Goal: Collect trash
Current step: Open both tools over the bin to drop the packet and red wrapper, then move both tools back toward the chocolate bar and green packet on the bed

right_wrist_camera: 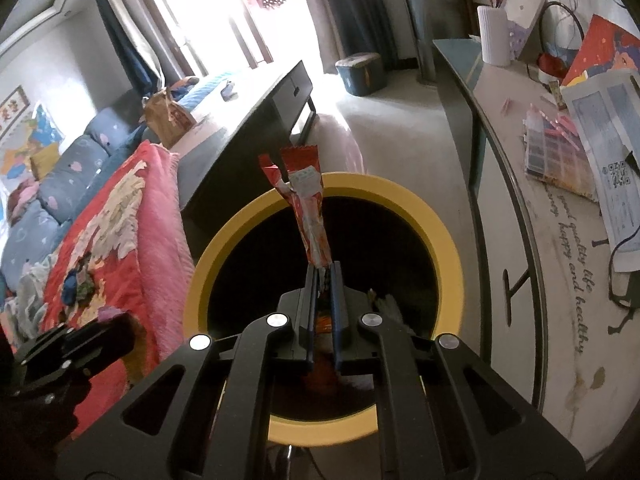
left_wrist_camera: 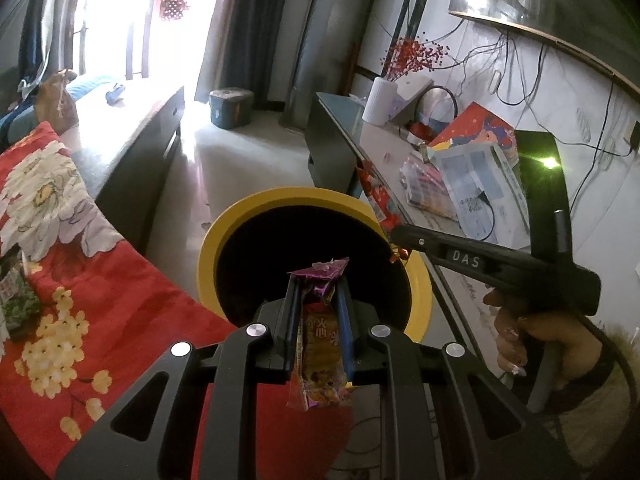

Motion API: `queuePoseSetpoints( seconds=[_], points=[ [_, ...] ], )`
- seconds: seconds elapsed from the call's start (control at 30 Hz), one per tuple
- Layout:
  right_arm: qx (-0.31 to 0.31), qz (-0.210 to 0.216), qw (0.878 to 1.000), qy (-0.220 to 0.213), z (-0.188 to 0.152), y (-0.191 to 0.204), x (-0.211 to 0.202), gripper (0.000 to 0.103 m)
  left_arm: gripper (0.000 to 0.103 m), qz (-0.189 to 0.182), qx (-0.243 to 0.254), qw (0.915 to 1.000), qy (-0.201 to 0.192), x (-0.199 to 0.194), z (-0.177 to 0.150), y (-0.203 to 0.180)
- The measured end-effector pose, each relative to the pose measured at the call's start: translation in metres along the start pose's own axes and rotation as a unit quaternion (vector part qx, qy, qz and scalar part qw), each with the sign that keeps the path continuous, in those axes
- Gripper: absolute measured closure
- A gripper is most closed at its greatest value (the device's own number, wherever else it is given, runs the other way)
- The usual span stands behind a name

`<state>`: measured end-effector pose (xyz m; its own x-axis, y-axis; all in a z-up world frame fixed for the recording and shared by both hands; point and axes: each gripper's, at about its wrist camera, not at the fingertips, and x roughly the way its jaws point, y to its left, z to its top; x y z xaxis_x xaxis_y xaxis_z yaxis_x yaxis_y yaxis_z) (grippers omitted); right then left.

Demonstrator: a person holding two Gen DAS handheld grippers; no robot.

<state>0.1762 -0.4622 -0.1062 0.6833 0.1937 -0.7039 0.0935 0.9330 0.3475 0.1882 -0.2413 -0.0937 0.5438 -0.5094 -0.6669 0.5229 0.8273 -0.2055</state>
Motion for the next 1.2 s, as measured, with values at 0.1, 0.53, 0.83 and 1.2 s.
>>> queuePoseSetpoints(
  seconds=[0.1, 0.53, 0.83, 1.2],
  points=[
    [0.004, 0.001, 1.000, 0.004, 0.000, -0.001, 0.002, 0.098, 0.086, 0.000, 0.002, 1.0000, 0.004, 0.007, 0.001, 0.000],
    [0.014, 0.004, 1.000, -0.004, 0.001, -0.002, -0.002, 0.064, 0.017, 0.005, -0.016, 0.9998, -0.004, 0.009, 0.006, 0.012],
    [-0.014, 0.002, 1.000, -0.027, 0.003, 0.019, -0.013, 0.046, 0.008, 0.030, -0.035, 0.9984, -0.031, -0.018, 0.005, 0.025],
    [-0.032, 0.017, 0.998, -0.044, 0.006, 0.038, -0.027, 0.046, 0.008, 0.029, -0.050, 0.9965, -0.060, -0.051, 0.000, 0.036]
  ],
)
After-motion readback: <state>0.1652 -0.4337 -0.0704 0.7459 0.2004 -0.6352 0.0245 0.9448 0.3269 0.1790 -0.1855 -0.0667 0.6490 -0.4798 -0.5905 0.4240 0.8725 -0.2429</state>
